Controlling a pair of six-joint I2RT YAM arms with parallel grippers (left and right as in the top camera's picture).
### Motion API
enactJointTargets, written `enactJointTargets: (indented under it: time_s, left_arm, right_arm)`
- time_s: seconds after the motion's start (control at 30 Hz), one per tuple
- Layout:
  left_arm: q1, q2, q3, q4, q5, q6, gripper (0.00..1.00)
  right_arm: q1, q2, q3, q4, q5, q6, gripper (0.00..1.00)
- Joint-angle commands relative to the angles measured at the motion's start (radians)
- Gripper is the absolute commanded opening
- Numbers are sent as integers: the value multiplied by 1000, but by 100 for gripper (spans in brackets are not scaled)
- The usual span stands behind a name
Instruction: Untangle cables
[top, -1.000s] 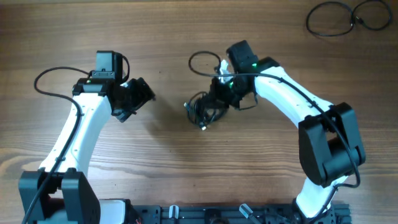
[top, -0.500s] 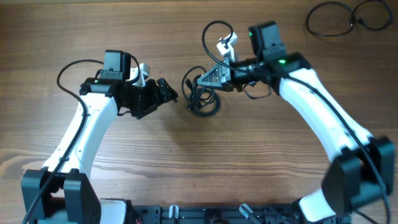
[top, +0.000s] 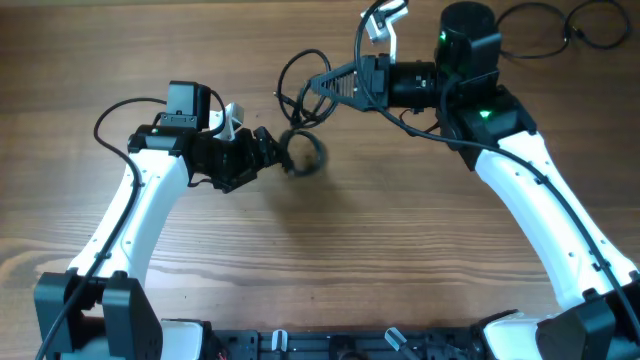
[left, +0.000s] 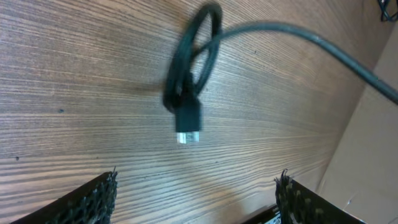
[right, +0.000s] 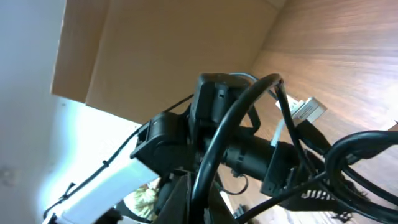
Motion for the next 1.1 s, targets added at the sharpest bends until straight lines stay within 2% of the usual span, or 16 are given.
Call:
enactJointTargets:
  time_s: [0.0, 0.13, 0.17, 0.23, 0.33, 0.5, 0.57, 0.63, 0.67, 0.73, 0.77, 0.9, 0.93, 0.97, 1.07]
  left_arm:
    - [-2, 10, 2, 0, 18, 19, 84]
    - [-2, 10, 2, -1, 18, 14, 82]
    - [-3, 10, 2, -1, 18, -2, 74]
    - [-25, 13, 2, -1, -10, -49, 69]
    - [-102, 40, 2, 18, -166, -154, 73]
    - [-184, 148, 2, 159, -180, -154, 74]
    - [-206, 187, 2, 184, -181, -150, 80]
    - [-221, 228, 2, 207, -196, -151, 79]
    - [-225, 244, 2, 217, -222, -151, 73]
    - [-224, 262, 2, 244, -255, -155, 68]
    - [-224, 266, 2, 266, -275, -155, 56]
    - [-225, 288, 2, 307, -304, -155, 26]
    - [-225, 294, 2, 307, -304, -155, 8]
    - [-225, 296, 2, 308, -304, -154, 4]
    - [-224, 296, 2, 303, -332, -155, 4]
  right_arm:
    - [-5, -12, 20, 3, -17, 42, 5]
    - [-5, -12, 20, -104, 123, -11, 5]
    - [-5, -12, 20, -142, 187, -11, 4]
    - [-5, -12, 20, -140, 240, 32, 4]
    - [-5, -12, 20, -111, 232, 140, 4]
    - [-6, -12, 20, -16, 138, 285, 4]
    - [-10, -12, 20, -2, 138, 314, 5]
    - [-12, -12, 20, -3, 134, 313, 4]
    - [-12, -12, 20, -3, 132, 314, 4]
    - [-12, -12, 20, 0, 122, 315, 4]
    - [-12, -12, 20, 0, 121, 325, 5]
    - [-19, -12, 20, 61, 96, 366, 5]
    - [-28, -13, 20, 90, 77, 370, 5]
    - [-46, -16, 20, 94, 74, 375, 5]
    - [-81, -16, 20, 95, 82, 369, 5]
